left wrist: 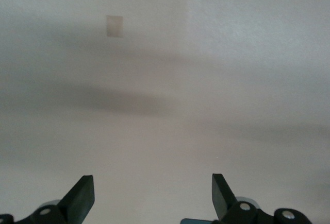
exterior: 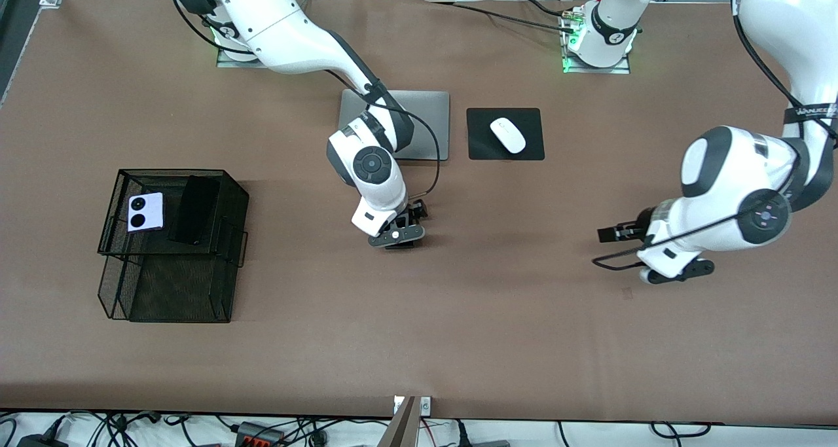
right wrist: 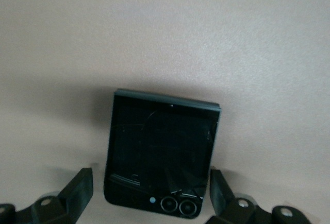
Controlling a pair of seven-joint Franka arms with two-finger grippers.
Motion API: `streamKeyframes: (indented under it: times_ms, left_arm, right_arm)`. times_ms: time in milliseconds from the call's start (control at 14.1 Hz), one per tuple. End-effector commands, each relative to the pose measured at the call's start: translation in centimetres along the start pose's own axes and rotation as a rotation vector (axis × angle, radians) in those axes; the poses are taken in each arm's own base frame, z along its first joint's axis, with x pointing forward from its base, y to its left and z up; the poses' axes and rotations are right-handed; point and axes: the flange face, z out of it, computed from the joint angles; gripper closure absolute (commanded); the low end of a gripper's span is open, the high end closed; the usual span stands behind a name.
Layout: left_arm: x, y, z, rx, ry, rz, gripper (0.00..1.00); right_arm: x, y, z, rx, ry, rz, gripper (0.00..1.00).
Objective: Place phones with both arms
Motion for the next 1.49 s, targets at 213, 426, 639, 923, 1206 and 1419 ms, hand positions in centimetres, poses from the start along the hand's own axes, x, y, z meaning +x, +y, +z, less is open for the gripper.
streamKeyframes:
  times_ms: [213, 426, 639, 923, 1206, 1419]
  left_arm:
    - [0.5, -7.4, -5.0, -0.044, 0.073, 0.108, 0.0]
    - [-2.6, -10.3, -8.8, -0.042, 0.051, 0.084, 0.0]
    - [-4.4, -12.0, -10.4, -0.016, 0.066, 0.061, 0.0]
    - [-5.0, -13.0, -11.0, 0.009, 0.081, 0.108, 0.0]
    - [-6.6, -12.7, -13.5, 0.025, 0.106, 0.111, 0.0]
    - [-8.5, -9.6, -15.3, 0.058, 0.134, 0.018, 0.0]
  right_arm:
    - [0.6, -0.5, 1.3, -0.002, 0.012, 0.03, 0.0]
    - [0.6, -0.4, 1.5, -0.009, 0.011, 0.023, 0.04]
    - [0.6, -0.4, 1.4, -0.034, 0.021, -0.008, 0.43]
    - [1.1, 0.0, 0.2, -0.044, 0.018, -0.011, 0.68]
    - [3.6, 1.3, -5.8, -0.098, -0.016, 0.015, 0.68]
    - [6.5, 5.9, -11.9, -0.152, -0.012, 0.084, 0.69]
